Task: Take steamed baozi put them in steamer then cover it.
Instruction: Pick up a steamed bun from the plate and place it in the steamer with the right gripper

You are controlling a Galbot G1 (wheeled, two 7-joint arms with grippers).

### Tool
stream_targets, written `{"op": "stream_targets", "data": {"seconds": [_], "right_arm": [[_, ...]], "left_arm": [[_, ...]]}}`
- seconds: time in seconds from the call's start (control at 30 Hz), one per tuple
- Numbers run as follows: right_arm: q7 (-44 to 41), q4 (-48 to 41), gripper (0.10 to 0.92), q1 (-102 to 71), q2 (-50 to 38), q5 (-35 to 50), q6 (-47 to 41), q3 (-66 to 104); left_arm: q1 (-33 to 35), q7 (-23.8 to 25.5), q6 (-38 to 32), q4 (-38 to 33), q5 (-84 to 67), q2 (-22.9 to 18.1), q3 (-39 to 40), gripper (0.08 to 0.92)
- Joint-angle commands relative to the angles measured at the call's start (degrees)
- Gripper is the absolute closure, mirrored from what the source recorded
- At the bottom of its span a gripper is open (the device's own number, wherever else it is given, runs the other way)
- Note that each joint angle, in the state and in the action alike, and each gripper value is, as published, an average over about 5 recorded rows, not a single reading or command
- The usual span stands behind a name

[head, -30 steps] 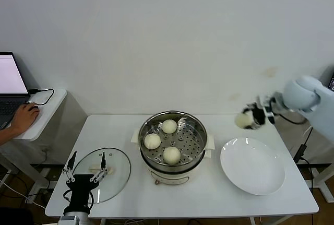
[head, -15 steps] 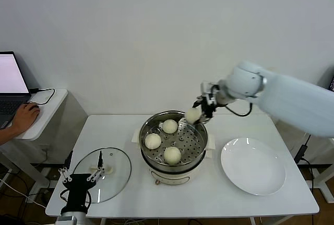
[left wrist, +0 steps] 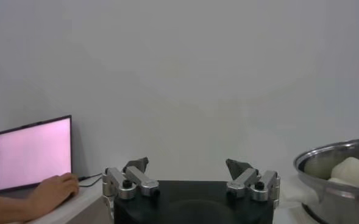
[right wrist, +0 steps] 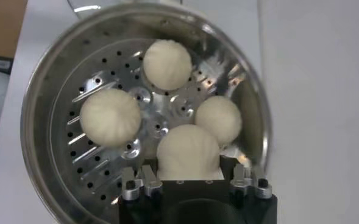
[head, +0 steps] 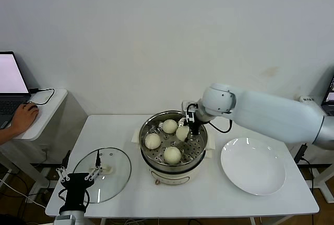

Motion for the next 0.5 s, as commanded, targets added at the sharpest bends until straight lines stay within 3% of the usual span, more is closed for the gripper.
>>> {"op": "stream_targets", "data": {"seconds": [0.03, 0.5], "right_arm": [[0.48, -1.35, 0.397, -3.19, 1.05, -4.51, -1.12, -0.96], [0.47, -1.65, 0.371, -3.09, 0.38, -6.39, 1.44, 3.14]], "left_arm": [[-0.19, 0.02, -0.01, 0.24, 0.06, -0.14, 0.33, 0.177], [-0.17, 0.04, -0.06, 0.18, 0.21, -0.34, 0.52, 0.177]]}}
